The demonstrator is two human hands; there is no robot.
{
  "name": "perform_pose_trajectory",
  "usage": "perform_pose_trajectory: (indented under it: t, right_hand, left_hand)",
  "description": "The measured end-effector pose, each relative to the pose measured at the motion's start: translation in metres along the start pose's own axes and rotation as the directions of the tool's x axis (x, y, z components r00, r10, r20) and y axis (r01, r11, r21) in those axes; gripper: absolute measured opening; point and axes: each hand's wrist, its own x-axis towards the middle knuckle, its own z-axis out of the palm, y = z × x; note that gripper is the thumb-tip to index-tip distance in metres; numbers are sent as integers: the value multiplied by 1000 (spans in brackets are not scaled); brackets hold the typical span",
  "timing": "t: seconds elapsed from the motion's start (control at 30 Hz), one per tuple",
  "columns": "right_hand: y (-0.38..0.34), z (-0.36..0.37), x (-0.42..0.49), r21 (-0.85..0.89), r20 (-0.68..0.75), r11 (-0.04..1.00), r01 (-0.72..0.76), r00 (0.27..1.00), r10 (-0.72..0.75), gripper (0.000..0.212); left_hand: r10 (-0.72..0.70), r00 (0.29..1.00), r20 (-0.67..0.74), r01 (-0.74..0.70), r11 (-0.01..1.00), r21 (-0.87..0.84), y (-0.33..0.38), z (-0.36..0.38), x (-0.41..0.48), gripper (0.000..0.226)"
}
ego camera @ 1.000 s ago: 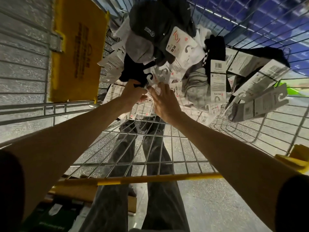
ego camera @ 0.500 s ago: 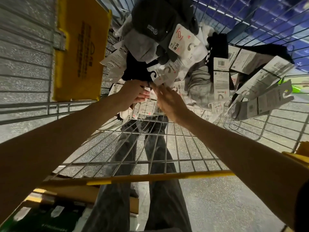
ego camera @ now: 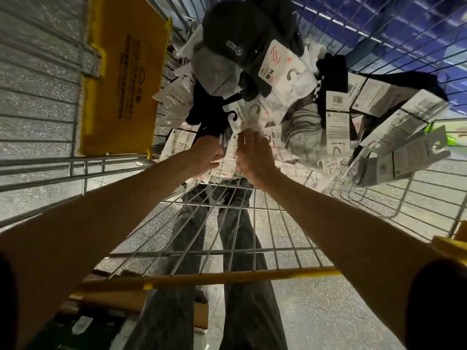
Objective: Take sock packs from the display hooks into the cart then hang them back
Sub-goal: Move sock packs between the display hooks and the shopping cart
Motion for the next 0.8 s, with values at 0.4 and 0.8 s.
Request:
perform_pose_trajectory:
  t: [0.4, 0.8]
  right_hand:
    - [-36, 21, -2, 210, 49, 935, -286, 958, 282, 76]
    - [24, -13, -12, 283, -187, 956, 82, 982, -28, 57]
  left_hand:
    - [16, 999, 42, -16, 1000, 0, 7, -6, -8, 35]
    - [361, 930, -70, -299, 852, 429, -13, -26, -21, 67]
